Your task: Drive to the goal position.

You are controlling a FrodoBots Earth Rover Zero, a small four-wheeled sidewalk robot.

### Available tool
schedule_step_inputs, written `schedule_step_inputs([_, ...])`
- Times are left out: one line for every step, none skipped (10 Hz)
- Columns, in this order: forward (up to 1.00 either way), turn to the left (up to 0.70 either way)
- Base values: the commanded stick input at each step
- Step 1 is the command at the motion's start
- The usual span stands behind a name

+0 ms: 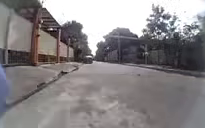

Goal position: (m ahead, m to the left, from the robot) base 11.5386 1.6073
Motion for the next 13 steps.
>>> schedule_step_inputs([1.0, 0.05])
schedule_step_inputs([1.0, 0.03])
schedule_step_inputs([1.0, 0.03])
schedule_step_inputs([1.0, -0.24])
schedule_step_inputs([1.0, -0.4])
schedule_step_inputs([1.0, -0.4])
schedule_step_inputs([1.0, -0.14])
schedule_step_inputs([1.0, 0.02])
schedule_step_inputs([1.0, 0.0])
schedule_step_inputs([1.0, 0.0])
schedule_step_inputs([1.0, 0.0])
schedule_step_inputs([1.0, 0.0])
schedule_step_inputs([1.0, 0.02])
